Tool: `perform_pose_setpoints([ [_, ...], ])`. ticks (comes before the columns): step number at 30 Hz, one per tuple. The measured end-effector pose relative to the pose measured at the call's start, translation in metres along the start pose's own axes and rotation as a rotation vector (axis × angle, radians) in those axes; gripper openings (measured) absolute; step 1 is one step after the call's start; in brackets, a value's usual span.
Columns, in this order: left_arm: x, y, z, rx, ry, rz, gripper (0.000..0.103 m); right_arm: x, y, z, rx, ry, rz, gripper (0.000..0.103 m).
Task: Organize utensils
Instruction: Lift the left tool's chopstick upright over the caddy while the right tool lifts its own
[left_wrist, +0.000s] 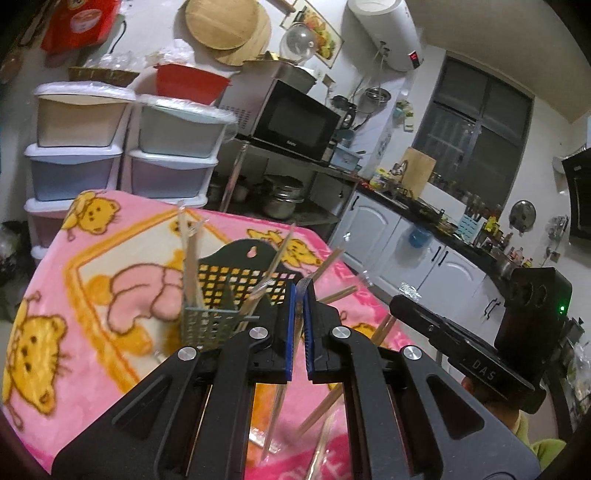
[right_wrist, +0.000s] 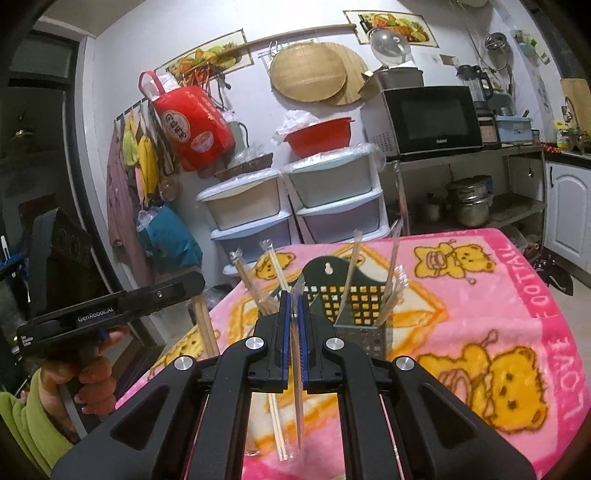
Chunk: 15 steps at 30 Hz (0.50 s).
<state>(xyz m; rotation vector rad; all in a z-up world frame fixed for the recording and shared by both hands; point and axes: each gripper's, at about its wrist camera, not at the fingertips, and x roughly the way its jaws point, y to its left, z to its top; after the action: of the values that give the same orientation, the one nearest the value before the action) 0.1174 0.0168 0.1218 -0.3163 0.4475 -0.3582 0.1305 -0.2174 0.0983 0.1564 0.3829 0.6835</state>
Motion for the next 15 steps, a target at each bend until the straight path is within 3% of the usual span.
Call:
perform_pose_setpoints([
  [15, 0.01, -0.041, 0.033, 0.067, -0.059, -0.074, 0.002, -0.023, -0.002, 0.03, -0.025, -0.104, -0.017, 0.004],
])
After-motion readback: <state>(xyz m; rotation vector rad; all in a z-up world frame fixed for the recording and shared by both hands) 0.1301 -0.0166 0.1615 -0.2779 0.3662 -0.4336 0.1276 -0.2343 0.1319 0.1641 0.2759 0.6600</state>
